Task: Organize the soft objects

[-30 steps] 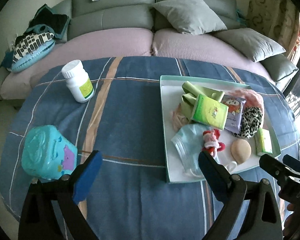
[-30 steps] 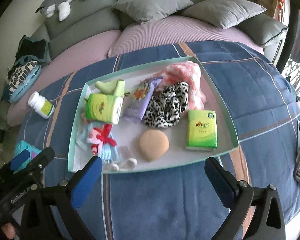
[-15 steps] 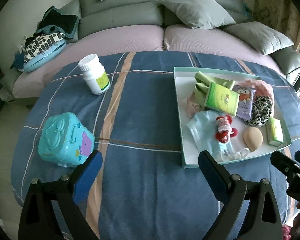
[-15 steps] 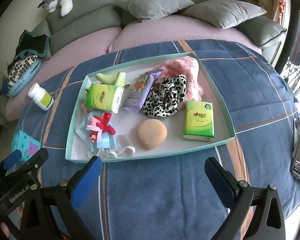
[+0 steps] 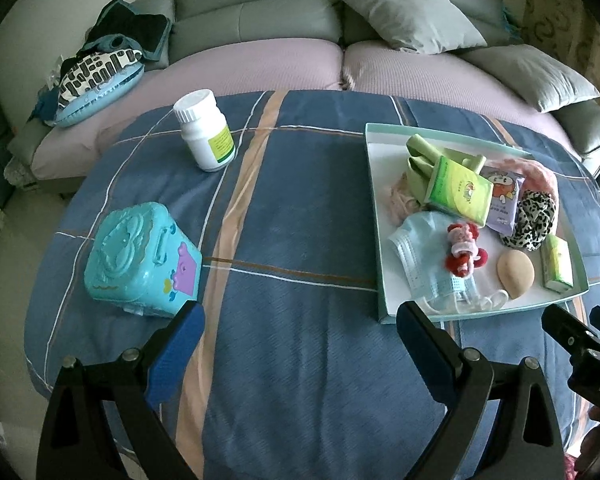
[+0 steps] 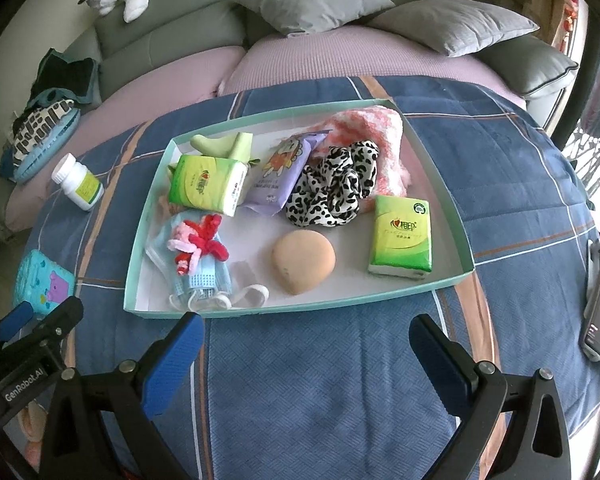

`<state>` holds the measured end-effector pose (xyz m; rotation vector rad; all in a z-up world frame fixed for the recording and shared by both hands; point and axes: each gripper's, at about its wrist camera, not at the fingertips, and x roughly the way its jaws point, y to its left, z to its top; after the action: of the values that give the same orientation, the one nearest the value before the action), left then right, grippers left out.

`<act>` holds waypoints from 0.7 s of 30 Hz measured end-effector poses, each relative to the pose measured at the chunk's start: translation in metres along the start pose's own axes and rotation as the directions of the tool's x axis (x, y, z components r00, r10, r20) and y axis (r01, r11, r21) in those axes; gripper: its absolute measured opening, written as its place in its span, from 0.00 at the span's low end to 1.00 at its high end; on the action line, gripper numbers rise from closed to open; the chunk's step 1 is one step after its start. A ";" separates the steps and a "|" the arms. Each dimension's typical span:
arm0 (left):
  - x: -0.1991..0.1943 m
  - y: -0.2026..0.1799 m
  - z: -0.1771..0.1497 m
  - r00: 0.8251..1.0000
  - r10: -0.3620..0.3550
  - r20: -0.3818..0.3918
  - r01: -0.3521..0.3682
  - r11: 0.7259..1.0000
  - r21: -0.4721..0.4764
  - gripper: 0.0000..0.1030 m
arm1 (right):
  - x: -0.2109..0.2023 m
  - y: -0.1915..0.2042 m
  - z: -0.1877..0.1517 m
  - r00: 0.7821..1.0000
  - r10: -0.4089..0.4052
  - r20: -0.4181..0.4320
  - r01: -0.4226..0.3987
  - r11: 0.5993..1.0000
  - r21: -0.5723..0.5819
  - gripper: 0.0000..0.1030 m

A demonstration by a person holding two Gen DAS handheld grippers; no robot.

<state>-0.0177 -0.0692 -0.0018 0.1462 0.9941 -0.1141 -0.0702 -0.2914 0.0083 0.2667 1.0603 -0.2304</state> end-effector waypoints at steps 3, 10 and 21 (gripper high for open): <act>0.002 -0.001 0.000 1.000 0.003 -0.006 -0.003 1.000 0.007 0.94 | 0.002 0.000 0.000 1.000 -0.002 -0.006 0.002 1.000 -0.003 1.00; 0.008 -0.003 -0.001 1.000 -0.001 -0.028 0.001 1.000 0.011 0.94 | 0.007 -0.001 0.000 1.000 -0.005 -0.013 0.005 1.000 -0.005 1.00; 0.015 -0.001 -0.001 0.999 -0.014 -0.050 0.015 1.000 0.007 0.94 | 0.013 0.001 -0.001 0.999 -0.033 -0.021 0.032 0.999 -0.031 1.00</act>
<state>-0.0103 -0.0700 -0.0151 0.1496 1.0450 -0.1282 -0.0647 -0.2907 -0.0036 0.2250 1.0892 -0.2411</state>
